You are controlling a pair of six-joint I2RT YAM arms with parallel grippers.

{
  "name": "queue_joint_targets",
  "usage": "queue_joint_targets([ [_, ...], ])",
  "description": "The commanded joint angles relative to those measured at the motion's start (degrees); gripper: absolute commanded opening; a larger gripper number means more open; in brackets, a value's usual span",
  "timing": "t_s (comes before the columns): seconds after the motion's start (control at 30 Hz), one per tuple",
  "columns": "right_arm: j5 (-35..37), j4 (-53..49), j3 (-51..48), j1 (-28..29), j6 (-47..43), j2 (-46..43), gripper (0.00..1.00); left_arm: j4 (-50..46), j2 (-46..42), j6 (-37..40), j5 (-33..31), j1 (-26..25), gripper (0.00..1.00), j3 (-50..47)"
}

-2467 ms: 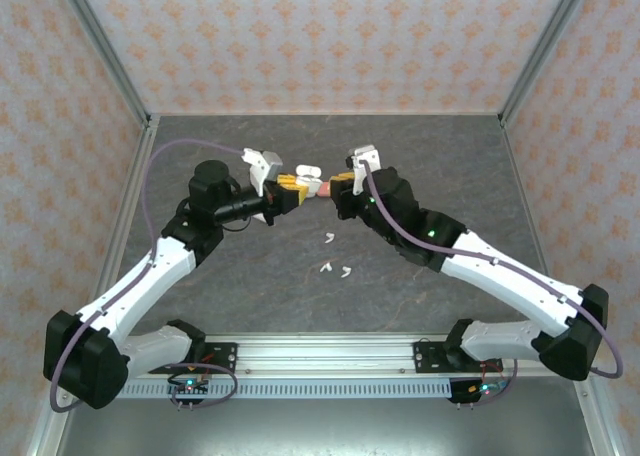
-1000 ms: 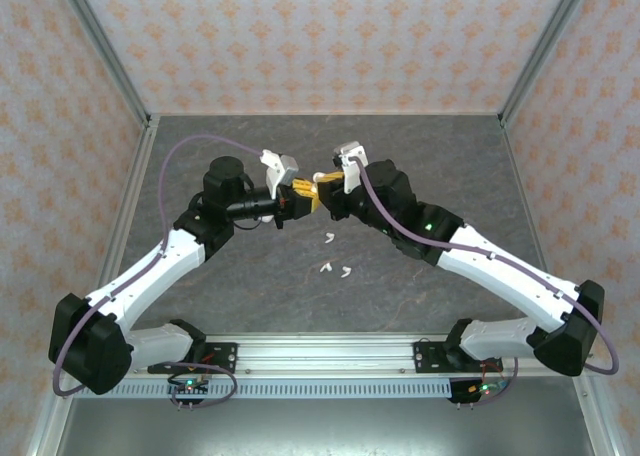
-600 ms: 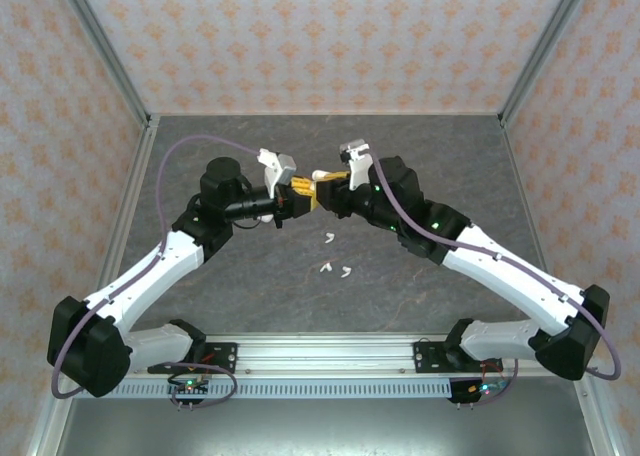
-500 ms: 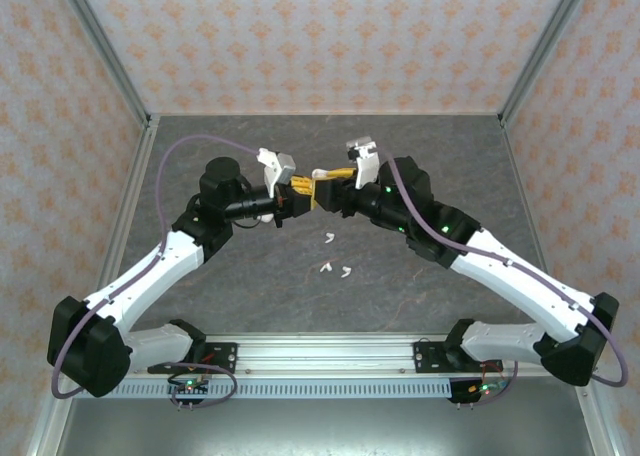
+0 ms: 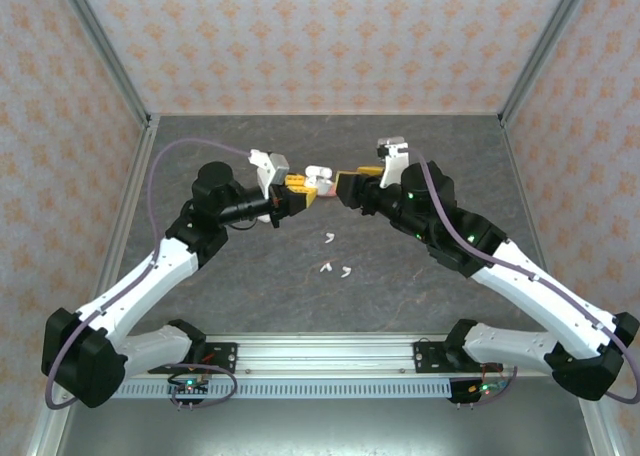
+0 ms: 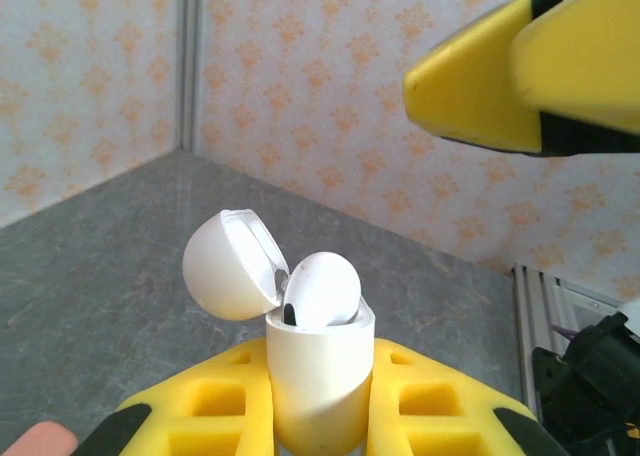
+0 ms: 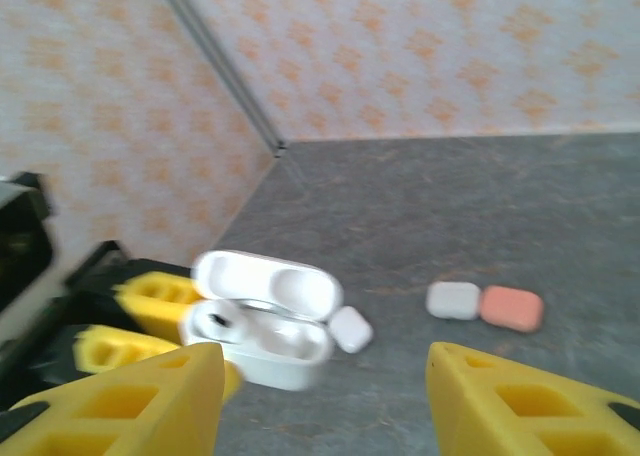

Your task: Insert the wireless bluetooth earbuds into the charging case

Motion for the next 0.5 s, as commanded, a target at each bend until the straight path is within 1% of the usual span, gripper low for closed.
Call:
queue_joint_targets([
  [0.0,7.2,-6.2,-0.6,-0.5,3.6,-1.6,0.55,1.7,-2.6,1.2,-4.6,-0.5,0.0,-1.6],
  [0.17,10.5,-10.7,-4.3,-1.0,8.3,-1.1,0.55,0.7,-5.3,1.4,-7.5,-0.5,0.0,-3.3],
  [0.27,10.8,-12.1,-6.8,-1.1,11.4,0.1,0.54,-0.2,-7.1,1.7,-10.2,-0.4,0.0,-4.2],
  [0.37,7.6,-11.3,-9.9,-1.1,13.4,2.3,0.53,-1.8,-8.6,2.7,-12.6,-0.4,0.0,-4.8],
  [0.47,3.1,-9.0,-13.0,-1.1,15.3,5.6,0.52,-4.3,-9.6,4.2,-13.4,-0.4,0.0,-5.0],
])
